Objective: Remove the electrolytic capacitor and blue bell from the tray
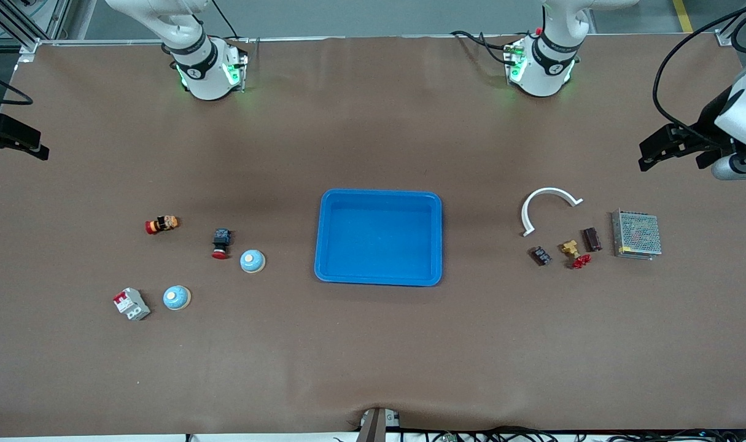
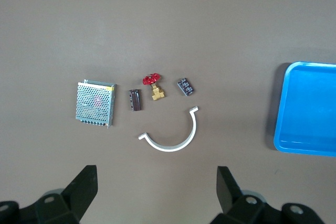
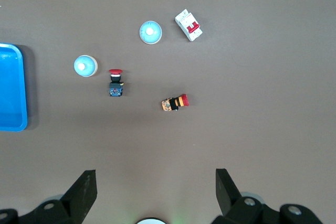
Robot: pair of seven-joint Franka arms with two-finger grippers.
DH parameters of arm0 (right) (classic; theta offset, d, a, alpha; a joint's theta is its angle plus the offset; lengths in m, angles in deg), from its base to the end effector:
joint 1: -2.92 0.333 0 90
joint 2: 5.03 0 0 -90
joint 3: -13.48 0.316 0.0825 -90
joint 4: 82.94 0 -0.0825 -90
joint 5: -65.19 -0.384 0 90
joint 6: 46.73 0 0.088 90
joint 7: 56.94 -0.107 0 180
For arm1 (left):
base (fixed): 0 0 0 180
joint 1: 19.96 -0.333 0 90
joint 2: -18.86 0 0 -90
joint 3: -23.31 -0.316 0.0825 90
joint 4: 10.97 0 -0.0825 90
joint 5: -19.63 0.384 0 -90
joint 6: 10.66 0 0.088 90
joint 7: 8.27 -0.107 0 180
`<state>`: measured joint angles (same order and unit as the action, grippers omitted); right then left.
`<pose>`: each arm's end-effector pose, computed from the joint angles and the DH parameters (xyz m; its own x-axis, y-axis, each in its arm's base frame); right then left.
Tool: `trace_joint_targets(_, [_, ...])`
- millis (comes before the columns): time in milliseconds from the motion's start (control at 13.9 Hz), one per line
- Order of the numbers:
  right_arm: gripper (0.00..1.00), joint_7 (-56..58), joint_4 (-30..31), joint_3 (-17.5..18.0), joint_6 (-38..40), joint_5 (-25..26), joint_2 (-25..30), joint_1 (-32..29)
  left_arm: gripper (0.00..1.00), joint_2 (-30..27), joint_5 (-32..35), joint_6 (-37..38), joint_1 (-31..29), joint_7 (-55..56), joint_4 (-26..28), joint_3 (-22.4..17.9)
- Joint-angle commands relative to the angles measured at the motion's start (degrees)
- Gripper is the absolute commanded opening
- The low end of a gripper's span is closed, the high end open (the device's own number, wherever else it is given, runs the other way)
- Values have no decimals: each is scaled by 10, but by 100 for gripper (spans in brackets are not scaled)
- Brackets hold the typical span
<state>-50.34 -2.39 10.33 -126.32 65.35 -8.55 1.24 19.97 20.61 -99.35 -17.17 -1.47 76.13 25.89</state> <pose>0.5526 -0.0459 0.6516 0.9965 0.0305 -0.0782 0.0304 -0.9995 -0.0029 0.5565 -0.0502 0.6356 0.9996 0.0254 0.0103 0.0255 -0.9996 -0.0151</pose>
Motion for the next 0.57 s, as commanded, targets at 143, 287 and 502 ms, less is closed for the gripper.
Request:
trace_joint_targets(143, [100, -1, -3, 8, 4, -4, -1, -8, 100, 5, -5, -1, 4, -3, -11, 1])
trace_joint_targets(287, [100, -1, -3, 8, 4, -5, -1, -7, 100, 5, -2, -1, 4, 0, -11, 1])
trace_joint_targets(502, [100, -1, -2, 8, 4, -5, -1, -5, 100, 6, -5, 0, 5, 0, -9, 1])
